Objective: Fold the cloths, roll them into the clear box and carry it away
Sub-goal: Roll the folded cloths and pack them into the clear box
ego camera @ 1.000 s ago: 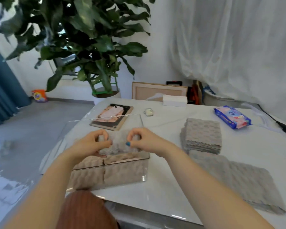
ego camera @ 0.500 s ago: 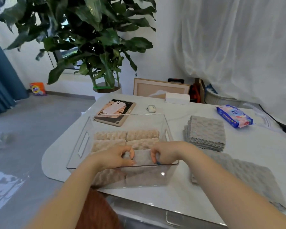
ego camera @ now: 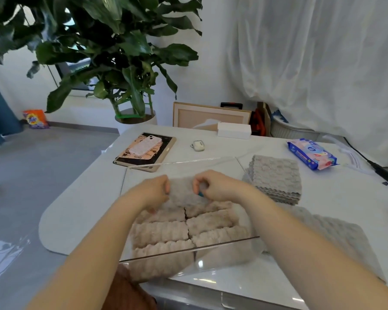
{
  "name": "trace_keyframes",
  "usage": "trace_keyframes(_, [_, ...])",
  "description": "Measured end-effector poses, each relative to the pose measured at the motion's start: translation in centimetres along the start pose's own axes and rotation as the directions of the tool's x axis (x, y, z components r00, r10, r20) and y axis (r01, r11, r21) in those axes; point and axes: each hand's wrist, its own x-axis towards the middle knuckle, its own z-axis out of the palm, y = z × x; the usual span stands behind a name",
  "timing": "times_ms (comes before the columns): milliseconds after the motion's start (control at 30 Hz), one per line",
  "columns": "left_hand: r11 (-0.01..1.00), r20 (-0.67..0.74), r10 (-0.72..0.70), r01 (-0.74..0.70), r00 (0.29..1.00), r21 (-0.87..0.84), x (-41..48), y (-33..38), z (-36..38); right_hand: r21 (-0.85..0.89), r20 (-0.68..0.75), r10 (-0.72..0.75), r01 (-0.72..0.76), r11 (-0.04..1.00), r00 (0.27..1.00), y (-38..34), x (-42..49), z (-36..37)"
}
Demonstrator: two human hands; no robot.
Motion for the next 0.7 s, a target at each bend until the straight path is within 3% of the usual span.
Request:
trace_keyframes(133, [0.884, -0.185, -0.161, 0.224, 0.97, 0.41, 3.4, -2.1, 0.6, 0.047, -0.054, 0.056, -0.053, 0.997, 0.997, -2.0, 6.5, 4.3])
trace_keyframes(300, [0.85, -0.286, -0.224, 0.33, 0.932, 0.411, 5.5, -3.0, 4.2, 0.096, -0.106, 0.125, -0.115, 0.989, 0.986, -1.0, 8.5, 7.3])
trace_keyframes(433, [0.814, -0.273, -0.228, 0.337, 0.935, 0.474, 6.6, -3.8, 4.6, 0.118, -0.1, 0.152, -0.14, 0.983, 0.983, 0.0, 9.1, 8.1])
trace_keyframes(700, [0.708, -0.387, -0.26, 0.447, 0.885, 0.546, 4.8, -2.1, 4.6, -0.099, -0.127, 0.148, -0.161, 0.982, 0.981, -0.4, 8.4, 8.9])
